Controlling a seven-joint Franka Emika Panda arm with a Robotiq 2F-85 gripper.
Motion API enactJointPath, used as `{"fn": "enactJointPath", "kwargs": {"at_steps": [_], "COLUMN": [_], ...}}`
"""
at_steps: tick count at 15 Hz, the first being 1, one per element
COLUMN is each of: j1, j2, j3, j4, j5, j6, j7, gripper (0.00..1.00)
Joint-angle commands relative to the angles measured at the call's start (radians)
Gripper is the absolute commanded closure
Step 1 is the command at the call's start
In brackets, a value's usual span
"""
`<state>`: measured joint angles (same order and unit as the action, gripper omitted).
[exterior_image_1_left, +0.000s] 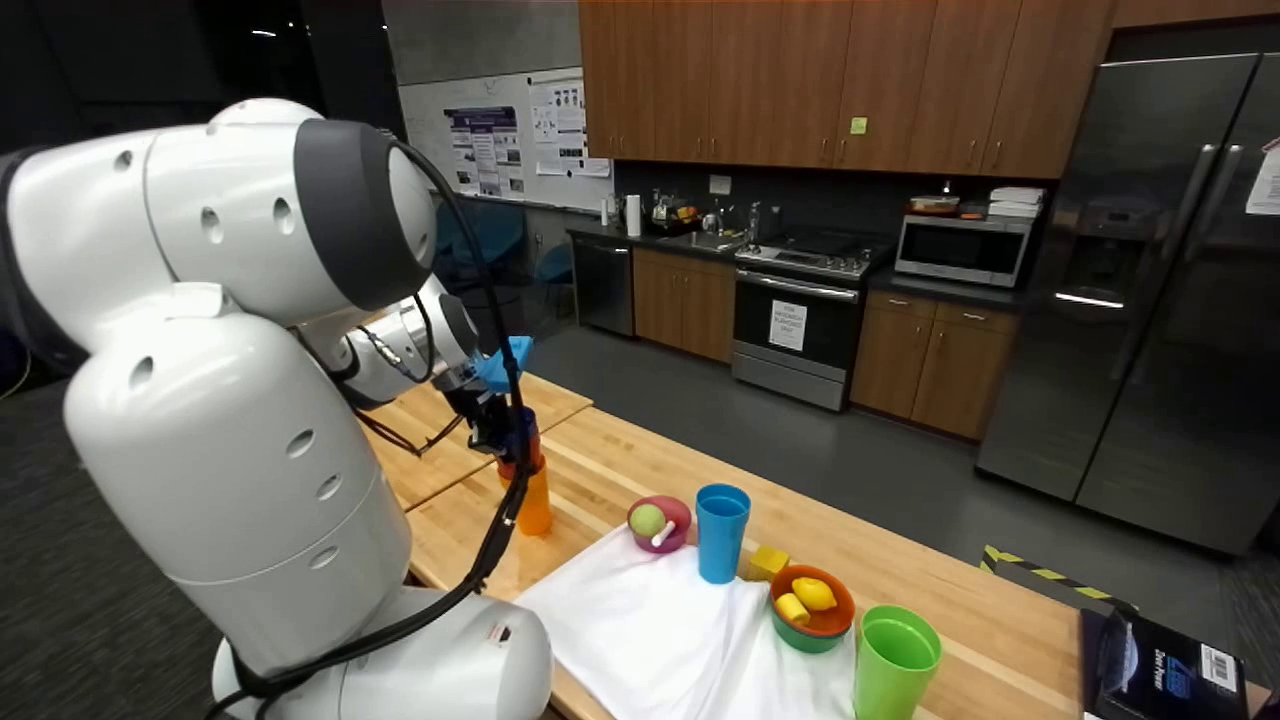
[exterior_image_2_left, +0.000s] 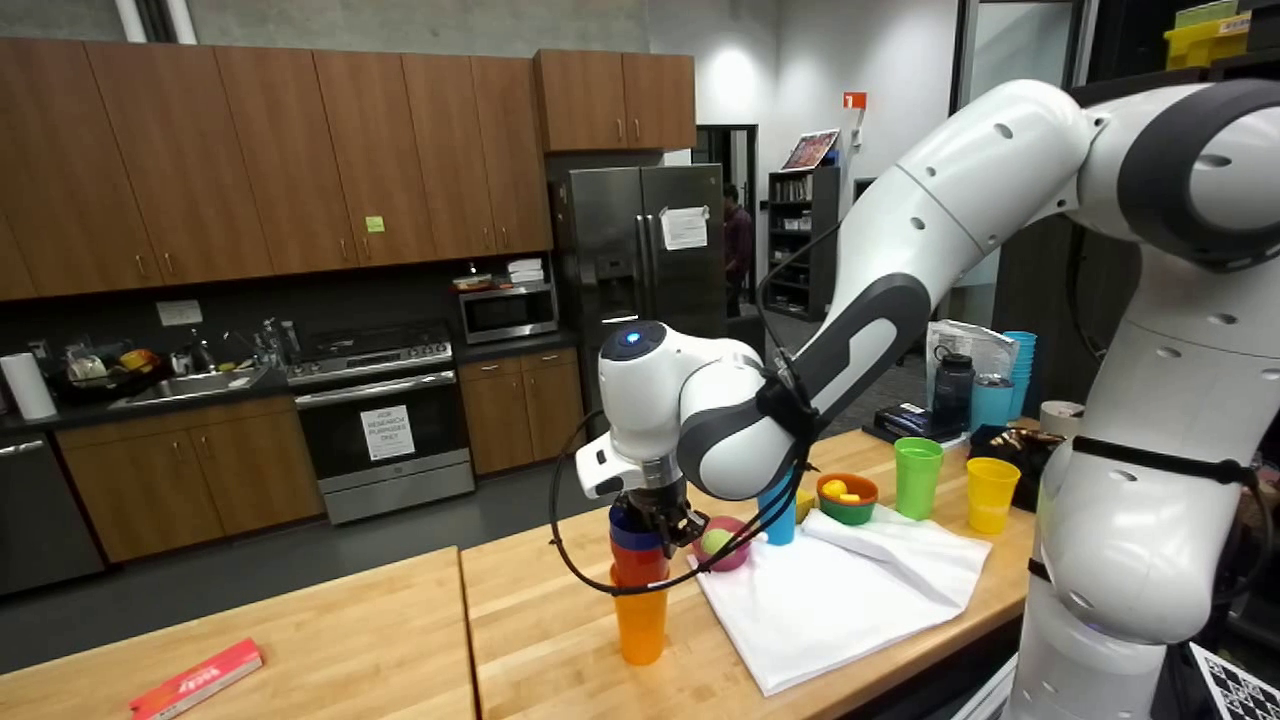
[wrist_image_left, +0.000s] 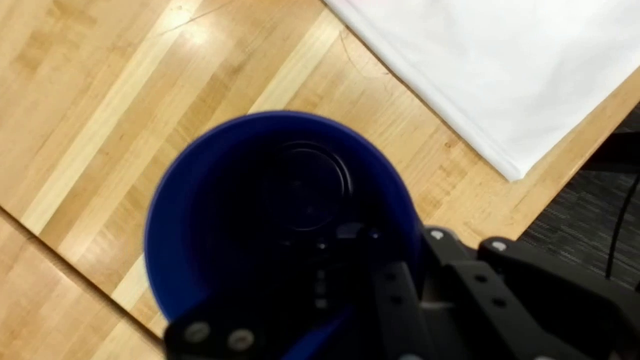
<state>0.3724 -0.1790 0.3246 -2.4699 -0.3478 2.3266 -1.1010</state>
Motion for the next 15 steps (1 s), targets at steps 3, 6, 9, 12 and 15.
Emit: {"fn": "enactJointPath", "kwargs": {"at_steps": [3, 6, 9, 12, 15], "j1": [0.004, 0.003, 0.001, -0.002, -0.003], "j2": [0.057, 0.087, 0.107, 0.124, 0.138], "j3": [-0.001, 0.003, 0.004, 0.004, 0.006], "j4": [0.026, 0.038, 0.058, 0.073, 0.089], "j5": [0.010, 0.006, 0.006, 0.010, 0.010], "j6": [-0.089, -0.116, -0.121, -0.104, -0.091], "j7": [-0.049, -0.060, -0.069, -0.067, -0.058], "gripper": [0.98, 0.98, 0.98, 0.98, 0.98]}}
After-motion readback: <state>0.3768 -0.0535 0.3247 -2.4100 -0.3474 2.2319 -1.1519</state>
